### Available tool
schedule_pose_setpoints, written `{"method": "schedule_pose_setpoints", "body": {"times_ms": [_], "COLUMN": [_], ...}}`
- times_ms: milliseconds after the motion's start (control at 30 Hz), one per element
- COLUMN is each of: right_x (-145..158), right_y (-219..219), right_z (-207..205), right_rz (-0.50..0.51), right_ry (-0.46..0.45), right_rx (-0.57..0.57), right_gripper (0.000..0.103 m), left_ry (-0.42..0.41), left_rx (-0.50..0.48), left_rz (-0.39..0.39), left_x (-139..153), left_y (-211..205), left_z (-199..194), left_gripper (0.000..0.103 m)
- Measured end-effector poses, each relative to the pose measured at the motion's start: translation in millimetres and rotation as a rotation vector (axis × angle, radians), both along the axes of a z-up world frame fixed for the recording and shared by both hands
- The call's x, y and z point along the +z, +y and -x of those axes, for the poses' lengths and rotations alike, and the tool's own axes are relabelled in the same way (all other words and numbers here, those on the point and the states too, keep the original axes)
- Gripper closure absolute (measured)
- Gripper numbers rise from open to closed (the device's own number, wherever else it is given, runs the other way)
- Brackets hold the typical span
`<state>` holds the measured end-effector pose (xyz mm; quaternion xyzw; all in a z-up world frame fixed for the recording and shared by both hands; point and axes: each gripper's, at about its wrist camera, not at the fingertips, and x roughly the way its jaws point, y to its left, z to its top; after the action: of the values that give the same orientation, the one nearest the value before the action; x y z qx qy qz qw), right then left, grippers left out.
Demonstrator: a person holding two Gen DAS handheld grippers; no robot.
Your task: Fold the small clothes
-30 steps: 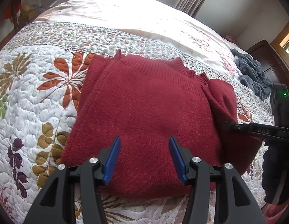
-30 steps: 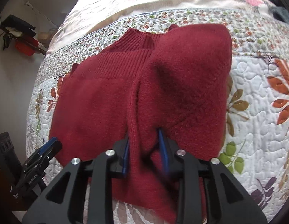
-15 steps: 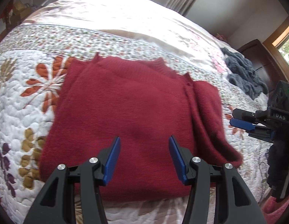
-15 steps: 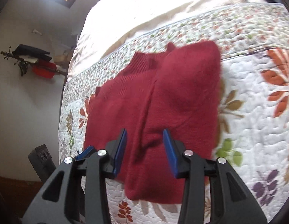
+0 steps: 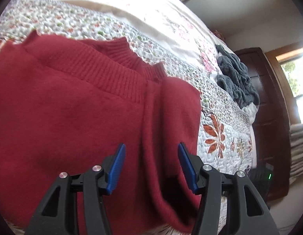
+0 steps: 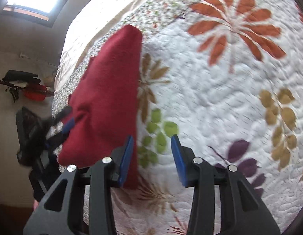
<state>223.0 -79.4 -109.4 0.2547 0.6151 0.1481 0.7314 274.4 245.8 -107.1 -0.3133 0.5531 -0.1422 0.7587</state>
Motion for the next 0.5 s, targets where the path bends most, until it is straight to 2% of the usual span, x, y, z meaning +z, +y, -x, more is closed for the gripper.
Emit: {"method": "schedule_pose_setpoints", "body": {"times_ms": [133,233,500], "right_x": [-8.9,-17.7,-34.7], "right_y": [-9.0,-8.3,2.0], "right_z": [9.9,10.7,14.6], "right_rz": [0.01,-0.012,0.016], "right_ry": [-0.01,-0.007,-0.001], "right_rx": [-0.001,0.004,0.021], "right_gripper": [0.063,0.063,0.063], "left_ry": [0.021,0.029,0.037], "left_rx": [0.014,-0.008,-0.051], "left_rz": [0.048,0.032,0.002], "left_x": [-8.3,-11.4,-14.0], "left_y": [-8.5,-19.6,-39.4], "left_z": [-10.3,-17.0,-30.6], "left_gripper": [0.047,0.047,0.049]}}
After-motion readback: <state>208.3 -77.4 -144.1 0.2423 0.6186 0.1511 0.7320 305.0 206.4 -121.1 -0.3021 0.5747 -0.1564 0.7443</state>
